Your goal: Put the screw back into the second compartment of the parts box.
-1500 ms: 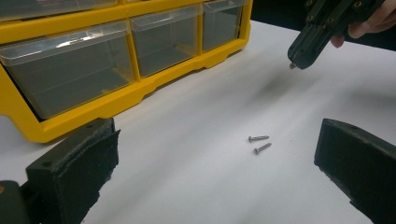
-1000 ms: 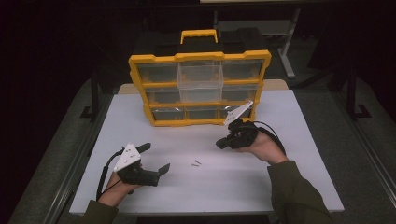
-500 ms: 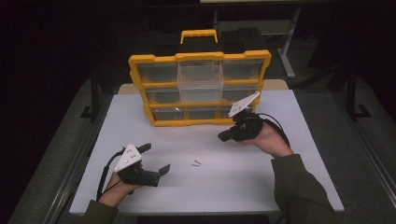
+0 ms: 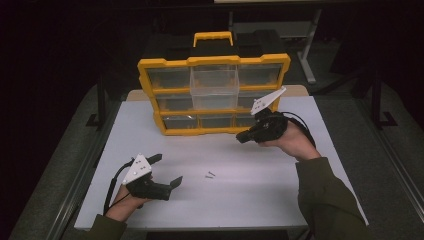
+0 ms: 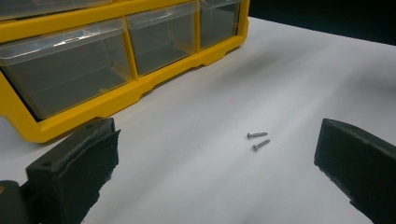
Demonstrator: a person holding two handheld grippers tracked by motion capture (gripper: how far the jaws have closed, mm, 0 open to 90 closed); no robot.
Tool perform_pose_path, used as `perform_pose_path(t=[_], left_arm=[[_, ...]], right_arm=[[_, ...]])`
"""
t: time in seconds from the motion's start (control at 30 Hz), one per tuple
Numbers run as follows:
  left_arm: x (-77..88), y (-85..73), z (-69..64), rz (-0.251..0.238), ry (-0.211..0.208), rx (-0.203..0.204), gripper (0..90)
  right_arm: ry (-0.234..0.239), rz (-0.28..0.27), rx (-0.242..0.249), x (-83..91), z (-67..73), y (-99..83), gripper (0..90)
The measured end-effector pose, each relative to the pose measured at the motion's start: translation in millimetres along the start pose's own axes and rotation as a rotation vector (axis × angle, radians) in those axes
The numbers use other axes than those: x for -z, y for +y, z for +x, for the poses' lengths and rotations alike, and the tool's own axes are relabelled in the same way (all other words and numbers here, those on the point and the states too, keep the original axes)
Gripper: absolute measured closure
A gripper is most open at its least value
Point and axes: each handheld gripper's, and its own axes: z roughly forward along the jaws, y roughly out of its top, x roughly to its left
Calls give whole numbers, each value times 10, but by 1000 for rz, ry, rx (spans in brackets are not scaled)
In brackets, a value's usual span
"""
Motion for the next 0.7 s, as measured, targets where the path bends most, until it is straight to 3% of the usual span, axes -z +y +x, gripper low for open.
perform_pose_path(t=[0.17, 0.7], left_arm=[[2, -1, -2, -3, -2, 6, 0], [3, 0, -3, -2, -5, 4, 0]], right_arm=[[-12, -9, 23, 76, -22, 63, 873], [-15, -52, 14, 345, -47, 293, 873]])
